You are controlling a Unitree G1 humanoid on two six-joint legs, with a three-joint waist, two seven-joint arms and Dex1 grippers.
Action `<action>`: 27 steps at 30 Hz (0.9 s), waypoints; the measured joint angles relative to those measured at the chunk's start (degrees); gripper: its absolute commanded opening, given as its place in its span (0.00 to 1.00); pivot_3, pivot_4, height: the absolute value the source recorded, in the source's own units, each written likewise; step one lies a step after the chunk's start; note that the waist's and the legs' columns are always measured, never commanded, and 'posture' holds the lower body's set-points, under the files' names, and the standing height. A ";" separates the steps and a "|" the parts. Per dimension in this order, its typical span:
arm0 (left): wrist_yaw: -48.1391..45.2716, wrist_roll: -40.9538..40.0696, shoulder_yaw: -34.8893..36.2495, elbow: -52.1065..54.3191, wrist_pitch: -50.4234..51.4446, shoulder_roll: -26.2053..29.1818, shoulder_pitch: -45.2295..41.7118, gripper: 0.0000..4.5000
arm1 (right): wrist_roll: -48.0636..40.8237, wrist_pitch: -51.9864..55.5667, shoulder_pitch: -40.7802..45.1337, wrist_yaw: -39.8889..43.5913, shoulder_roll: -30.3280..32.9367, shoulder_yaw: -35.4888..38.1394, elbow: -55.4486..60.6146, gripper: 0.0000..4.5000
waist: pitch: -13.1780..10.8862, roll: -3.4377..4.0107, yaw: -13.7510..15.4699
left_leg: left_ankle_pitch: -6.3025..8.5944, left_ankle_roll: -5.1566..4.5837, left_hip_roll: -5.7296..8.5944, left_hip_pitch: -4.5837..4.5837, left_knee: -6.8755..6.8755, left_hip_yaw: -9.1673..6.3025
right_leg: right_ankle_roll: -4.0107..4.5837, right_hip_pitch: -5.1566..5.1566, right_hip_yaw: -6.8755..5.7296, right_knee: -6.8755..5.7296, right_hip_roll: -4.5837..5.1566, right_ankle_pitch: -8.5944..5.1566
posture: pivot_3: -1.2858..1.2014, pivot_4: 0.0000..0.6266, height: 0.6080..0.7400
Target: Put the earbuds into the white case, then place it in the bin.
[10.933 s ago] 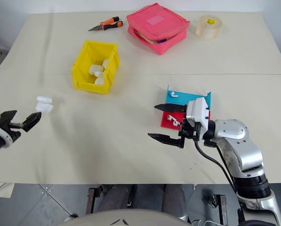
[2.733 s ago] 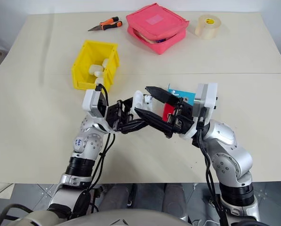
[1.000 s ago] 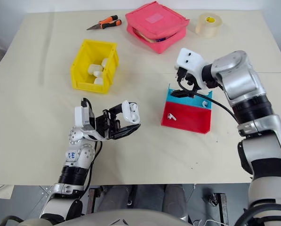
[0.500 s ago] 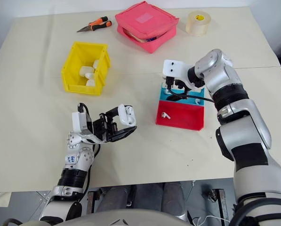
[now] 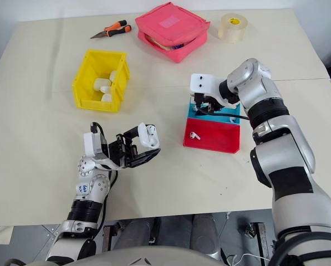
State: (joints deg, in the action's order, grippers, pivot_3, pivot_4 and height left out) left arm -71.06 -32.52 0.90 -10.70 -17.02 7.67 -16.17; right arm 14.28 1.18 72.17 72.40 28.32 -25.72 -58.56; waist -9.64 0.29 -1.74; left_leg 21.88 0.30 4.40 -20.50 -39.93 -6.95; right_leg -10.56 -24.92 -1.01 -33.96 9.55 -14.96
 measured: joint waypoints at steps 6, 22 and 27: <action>1.63 0.00 -0.34 2.32 1.61 0.07 0.24 0.62 | 0.47 -0.16 0.00 -0.04 -0.68 0.43 -0.02 0.41 | 0.01 0.02 -0.07 | 0.00 0.01 -0.01 0.02 0.00 0.01 | 0.00 0.00 0.00 -0.01 0.00 0.00 | 0.52 0.24 1.00; 6.07 0.02 -1.09 8.03 5.97 1.47 0.05 0.62 | 2.11 -2.34 -0.01 -0.55 -1.59 0.79 -0.65 0.14 | 0.08 0.13 -0.04 | 0.01 0.01 -0.01 0.10 -0.02 0.02 | 0.03 0.10 0.01 -0.03 0.00 0.02 | 0.52 0.24 1.00; 7.15 0.02 -1.62 8.40 7.01 1.50 -0.40 0.62 | 2.43 -2.36 -0.04 -0.52 -1.58 1.10 -0.64 0.14 | 0.08 0.13 -0.01 | 0.01 0.01 0.00 0.10 -0.02 0.01 | 0.03 0.11 0.00 -0.03 0.00 0.02 | 0.52 0.24 1.00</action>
State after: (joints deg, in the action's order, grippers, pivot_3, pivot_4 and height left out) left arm -63.91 -32.50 -0.72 -2.30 -10.01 9.18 -16.57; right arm 16.71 -1.18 72.13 71.88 26.74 -24.62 -59.21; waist -9.55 0.43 -1.76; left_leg 21.89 0.31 4.40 -20.40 -39.94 -6.94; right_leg -10.53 -24.81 -1.01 -33.99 9.54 -14.94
